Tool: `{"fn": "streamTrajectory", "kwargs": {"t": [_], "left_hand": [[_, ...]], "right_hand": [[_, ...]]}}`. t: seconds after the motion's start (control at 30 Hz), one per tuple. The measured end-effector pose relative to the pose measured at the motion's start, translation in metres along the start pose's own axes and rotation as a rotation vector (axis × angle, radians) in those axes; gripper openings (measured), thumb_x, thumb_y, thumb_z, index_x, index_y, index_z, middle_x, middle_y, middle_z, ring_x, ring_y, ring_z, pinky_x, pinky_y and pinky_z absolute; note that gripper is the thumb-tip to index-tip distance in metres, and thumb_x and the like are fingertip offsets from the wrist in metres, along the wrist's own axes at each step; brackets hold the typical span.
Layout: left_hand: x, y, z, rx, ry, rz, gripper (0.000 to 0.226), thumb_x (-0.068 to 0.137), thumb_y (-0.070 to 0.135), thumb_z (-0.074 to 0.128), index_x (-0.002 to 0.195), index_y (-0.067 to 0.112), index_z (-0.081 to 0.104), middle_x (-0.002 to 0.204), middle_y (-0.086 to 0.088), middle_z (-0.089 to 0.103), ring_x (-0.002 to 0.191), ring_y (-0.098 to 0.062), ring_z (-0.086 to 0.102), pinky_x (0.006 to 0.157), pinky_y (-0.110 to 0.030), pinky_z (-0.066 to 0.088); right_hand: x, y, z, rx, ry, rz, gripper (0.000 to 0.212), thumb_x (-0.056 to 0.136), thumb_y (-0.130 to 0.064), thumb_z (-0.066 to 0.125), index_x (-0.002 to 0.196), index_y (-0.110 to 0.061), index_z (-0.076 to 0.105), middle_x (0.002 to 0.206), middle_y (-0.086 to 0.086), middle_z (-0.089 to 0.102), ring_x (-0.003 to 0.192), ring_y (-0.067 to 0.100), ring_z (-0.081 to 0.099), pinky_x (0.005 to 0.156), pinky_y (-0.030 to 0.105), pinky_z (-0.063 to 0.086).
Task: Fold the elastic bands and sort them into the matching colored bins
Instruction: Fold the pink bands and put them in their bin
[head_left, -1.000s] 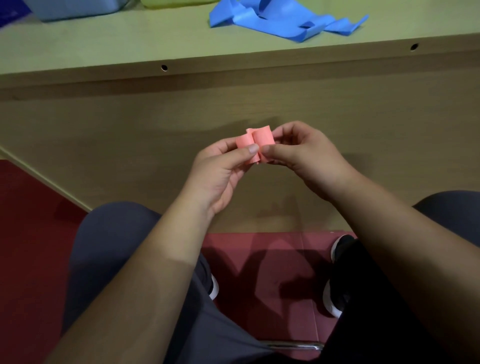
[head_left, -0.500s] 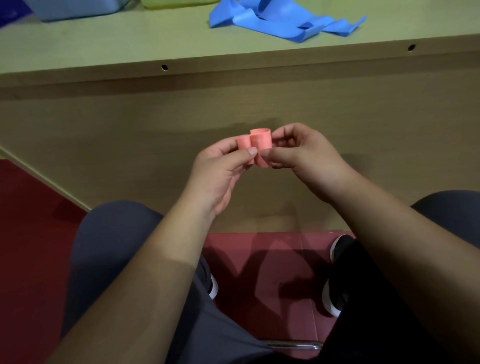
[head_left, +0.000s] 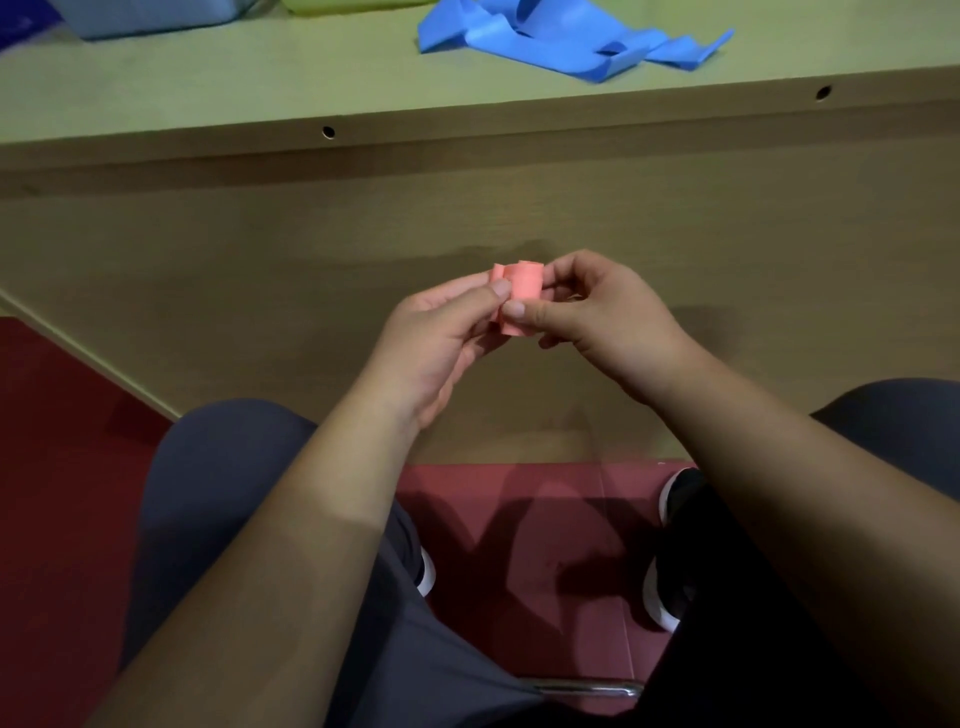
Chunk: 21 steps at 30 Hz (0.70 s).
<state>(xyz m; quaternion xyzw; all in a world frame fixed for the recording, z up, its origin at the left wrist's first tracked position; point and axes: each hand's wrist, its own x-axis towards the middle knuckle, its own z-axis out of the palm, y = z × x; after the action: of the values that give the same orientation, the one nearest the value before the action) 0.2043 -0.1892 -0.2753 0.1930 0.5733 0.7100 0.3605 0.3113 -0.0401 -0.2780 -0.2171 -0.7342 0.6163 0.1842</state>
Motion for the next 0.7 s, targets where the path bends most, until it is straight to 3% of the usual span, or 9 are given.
{"fn": "streamTrajectory", "kwargs": {"t": [0.2,0.37,0.5,0.63,0.7], "left_hand": [[0.0067,-0.0043,-0.0042,-0.091,0.024,-0.070,0.036,0.101,0.012,0.067,0.135,0.000,0.067,0.121,-0.021,0.076,0.111,-0.026,0.074,0.105,-0.038,0.054],[0.0084,-0.0049,-0.0035,-0.123,0.032,-0.041,0.027,0.104,0.008,0.061,0.130,0.003,0.070,0.115,-0.018,0.077,0.103,-0.022,0.075,0.092,-0.032,0.059],[0.0052,-0.0036,-0.0005,-0.063,-0.002,-0.005,0.025,0.105,0.006,0.060,0.128,0.008,0.071,0.118,-0.015,0.077,0.108,-0.020,0.073,0.101,-0.033,0.056],[0.0010,-0.0009,-0.0033,0.026,-0.073,0.013,0.036,0.101,0.004,0.064,0.137,0.006,0.068,0.129,-0.016,0.074,0.123,-0.028,0.069,0.109,-0.033,0.051],[0.0000,-0.0004,-0.0041,0.023,-0.074,0.027,0.039,0.100,0.000,0.063,0.139,0.002,0.065,0.130,-0.018,0.073,0.122,-0.030,0.070,0.109,-0.034,0.051]], "right_hand": [[0.0010,-0.0001,0.0005,-0.013,-0.023,-0.029,0.037,0.087,-0.020,0.089,0.116,-0.006,0.071,0.099,0.011,0.078,0.077,0.015,0.071,0.077,0.033,0.062],[0.0037,-0.0002,-0.0048,0.071,-0.024,-0.009,0.023,0.096,-0.010,0.078,0.117,-0.004,0.072,0.094,0.010,0.073,0.076,0.019,0.065,0.076,0.032,0.059],[0.0046,0.0026,-0.0046,0.105,-0.018,0.008,0.030,0.094,-0.006,0.079,0.122,0.000,0.069,0.098,0.011,0.071,0.074,0.012,0.067,0.077,0.032,0.059],[0.0025,0.0011,-0.0042,0.191,-0.011,0.021,0.034,0.091,-0.002,0.080,0.122,0.006,0.066,0.097,0.019,0.068,0.075,0.022,0.065,0.077,0.031,0.060],[0.0005,-0.0005,-0.0050,0.242,-0.022,0.027,0.031,0.092,0.001,0.078,0.120,0.009,0.067,0.097,0.023,0.068,0.079,0.029,0.065,0.079,0.032,0.061]]}}
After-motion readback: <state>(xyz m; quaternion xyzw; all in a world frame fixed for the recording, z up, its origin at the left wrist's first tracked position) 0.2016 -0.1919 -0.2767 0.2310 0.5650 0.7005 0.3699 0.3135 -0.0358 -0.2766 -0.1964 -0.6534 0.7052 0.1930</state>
